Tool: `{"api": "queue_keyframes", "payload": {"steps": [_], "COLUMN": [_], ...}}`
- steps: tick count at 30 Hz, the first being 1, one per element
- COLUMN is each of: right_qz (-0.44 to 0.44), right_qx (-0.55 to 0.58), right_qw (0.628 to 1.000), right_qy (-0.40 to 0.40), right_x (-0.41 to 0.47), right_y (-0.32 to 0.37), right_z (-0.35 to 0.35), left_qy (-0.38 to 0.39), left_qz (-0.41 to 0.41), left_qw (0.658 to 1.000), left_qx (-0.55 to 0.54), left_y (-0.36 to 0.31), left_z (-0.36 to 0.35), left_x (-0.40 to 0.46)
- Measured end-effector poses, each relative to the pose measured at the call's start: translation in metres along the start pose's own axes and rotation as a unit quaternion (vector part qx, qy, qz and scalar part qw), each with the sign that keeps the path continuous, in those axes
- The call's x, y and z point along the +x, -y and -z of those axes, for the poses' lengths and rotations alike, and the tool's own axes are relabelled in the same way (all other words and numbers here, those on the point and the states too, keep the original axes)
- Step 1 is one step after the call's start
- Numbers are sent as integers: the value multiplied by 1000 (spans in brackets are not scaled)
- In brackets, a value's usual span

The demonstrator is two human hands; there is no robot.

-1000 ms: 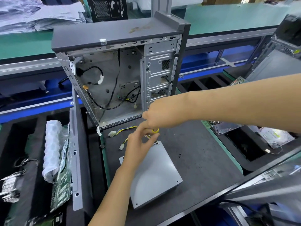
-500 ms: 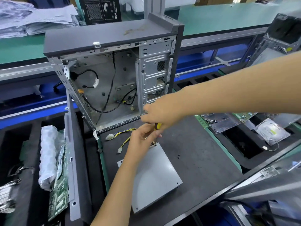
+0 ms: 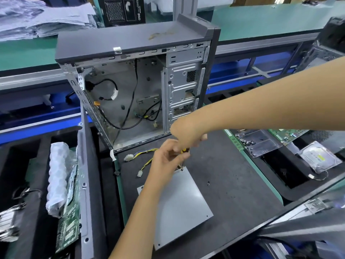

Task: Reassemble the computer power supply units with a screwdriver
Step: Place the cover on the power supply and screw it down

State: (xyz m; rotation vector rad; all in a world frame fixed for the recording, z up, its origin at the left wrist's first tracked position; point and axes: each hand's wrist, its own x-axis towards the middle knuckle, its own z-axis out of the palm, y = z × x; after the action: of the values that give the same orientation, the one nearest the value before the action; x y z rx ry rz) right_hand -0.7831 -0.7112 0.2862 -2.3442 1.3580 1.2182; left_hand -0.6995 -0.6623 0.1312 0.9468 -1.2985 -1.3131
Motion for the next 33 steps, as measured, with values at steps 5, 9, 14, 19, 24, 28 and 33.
{"api": "queue_keyframes", "payload": {"steps": [5,9,14,19,24,28,33], "right_qz": [240,126,-111,-42,248,197,-53], "right_qx": [-459,-237,358,181,-463,-405,107], "right_qw": [831,959,917,982,815,865,993], "right_qy": [-202,-85,139,47,-245,-219,25], "right_x": [-25,-18,11,0,-18,-16,9], "right_y": [-22,-10,-18,-20,-25,-17,0], "right_z": [-15,-20,-10,-9,-22,-24,-3], "left_qy": [92,95,51,21,70,85,42], "left_qz": [23,36,28,33,46,55,26], "left_qw": [995,988,995,996,989,971,980], "left_qx": [-22,-119,-83,-78,-124,-217,-191], "left_y": [2,0,-1,6,9,7,10], "left_z": [11,5,2,-5,1,1,-8], "left_x": [-3,-5,1,2,0,0,3]}}
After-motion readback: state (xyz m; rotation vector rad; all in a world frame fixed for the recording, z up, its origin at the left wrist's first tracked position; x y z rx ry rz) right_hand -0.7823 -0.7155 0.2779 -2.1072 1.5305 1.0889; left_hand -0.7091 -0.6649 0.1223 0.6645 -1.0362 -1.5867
